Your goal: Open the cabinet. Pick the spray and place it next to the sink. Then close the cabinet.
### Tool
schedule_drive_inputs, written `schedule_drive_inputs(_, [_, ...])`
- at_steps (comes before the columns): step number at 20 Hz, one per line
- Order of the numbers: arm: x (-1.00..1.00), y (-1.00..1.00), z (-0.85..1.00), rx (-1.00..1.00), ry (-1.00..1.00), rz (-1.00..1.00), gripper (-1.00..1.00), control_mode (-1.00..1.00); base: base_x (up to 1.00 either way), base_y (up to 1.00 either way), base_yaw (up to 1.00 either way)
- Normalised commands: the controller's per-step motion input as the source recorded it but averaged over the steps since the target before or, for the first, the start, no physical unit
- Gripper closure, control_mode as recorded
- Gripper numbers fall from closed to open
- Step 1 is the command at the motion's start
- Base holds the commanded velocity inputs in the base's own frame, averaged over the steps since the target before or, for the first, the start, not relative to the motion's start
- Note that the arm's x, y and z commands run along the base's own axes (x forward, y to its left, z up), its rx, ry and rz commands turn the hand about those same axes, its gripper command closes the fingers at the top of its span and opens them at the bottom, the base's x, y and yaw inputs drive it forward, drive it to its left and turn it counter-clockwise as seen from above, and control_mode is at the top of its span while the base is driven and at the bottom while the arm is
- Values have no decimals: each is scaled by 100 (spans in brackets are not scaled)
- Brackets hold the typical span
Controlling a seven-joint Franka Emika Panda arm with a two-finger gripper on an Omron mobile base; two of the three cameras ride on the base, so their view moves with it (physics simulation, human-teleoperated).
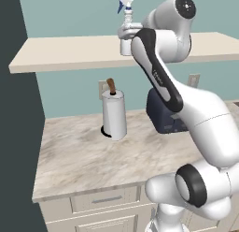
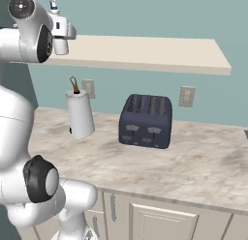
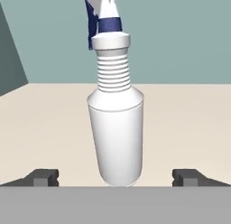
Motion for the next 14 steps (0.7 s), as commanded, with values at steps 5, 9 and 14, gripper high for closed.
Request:
schedule_drive_inputs(5, [21, 0, 0, 0, 0, 0, -100, -100, 0, 0, 0])
schedule_drive_inputs(9, [23, 0, -2, 0, 0, 0, -100, -100, 0, 0, 0])
schedule_drive_inputs(14, [13, 0, 0, 0, 0, 0, -100, -100, 0, 0, 0])
